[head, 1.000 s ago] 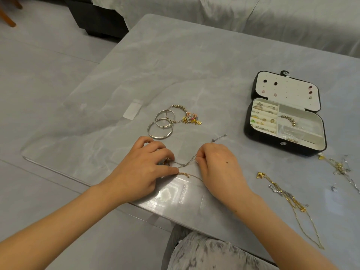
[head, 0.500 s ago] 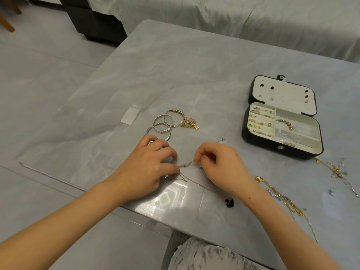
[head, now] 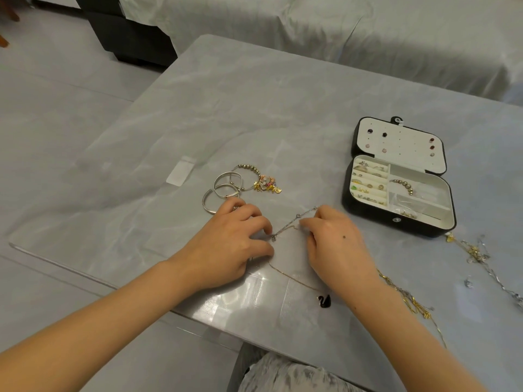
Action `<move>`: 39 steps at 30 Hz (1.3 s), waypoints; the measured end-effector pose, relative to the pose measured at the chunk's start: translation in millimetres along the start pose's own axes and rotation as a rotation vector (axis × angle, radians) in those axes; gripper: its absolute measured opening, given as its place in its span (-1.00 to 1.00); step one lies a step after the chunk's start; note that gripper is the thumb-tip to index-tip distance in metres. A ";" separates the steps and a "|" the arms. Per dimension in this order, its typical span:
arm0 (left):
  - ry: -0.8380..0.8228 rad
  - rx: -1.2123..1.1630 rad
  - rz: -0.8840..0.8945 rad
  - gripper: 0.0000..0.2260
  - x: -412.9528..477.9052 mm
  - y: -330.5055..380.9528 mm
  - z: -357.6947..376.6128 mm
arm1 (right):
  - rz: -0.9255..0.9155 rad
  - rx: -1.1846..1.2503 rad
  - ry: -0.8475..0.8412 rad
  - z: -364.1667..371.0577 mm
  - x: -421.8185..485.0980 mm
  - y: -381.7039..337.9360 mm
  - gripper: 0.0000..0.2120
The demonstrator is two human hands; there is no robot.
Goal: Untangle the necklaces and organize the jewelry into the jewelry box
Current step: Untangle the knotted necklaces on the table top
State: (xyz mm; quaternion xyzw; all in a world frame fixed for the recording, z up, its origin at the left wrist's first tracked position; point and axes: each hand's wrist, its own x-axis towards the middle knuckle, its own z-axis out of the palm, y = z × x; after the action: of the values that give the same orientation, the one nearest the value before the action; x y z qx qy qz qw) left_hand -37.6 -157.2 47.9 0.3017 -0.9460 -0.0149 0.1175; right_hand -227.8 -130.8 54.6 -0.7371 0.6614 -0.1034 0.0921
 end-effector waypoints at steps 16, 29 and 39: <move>0.169 -0.177 -0.468 -0.91 44.8 8.0 6.5 | 0.184 0.066 -0.036 7.2 -0.3 3.0 -0.83; 0.080 -0.163 -0.419 -0.89 76.1 7.7 11.9 | 0.208 0.187 0.113 1.4 23.5 14.9 -0.86; 0.083 -0.090 -0.288 -0.86 81.1 7.1 14.6 | 0.273 -0.023 0.098 7.5 34.3 16.2 -0.87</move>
State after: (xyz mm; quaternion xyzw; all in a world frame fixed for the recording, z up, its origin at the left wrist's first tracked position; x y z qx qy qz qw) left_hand -109.1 -198.5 51.7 0.4289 -0.8857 -0.0617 0.1667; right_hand -237.7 -166.7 44.0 -0.6354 0.7604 -0.1183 0.0642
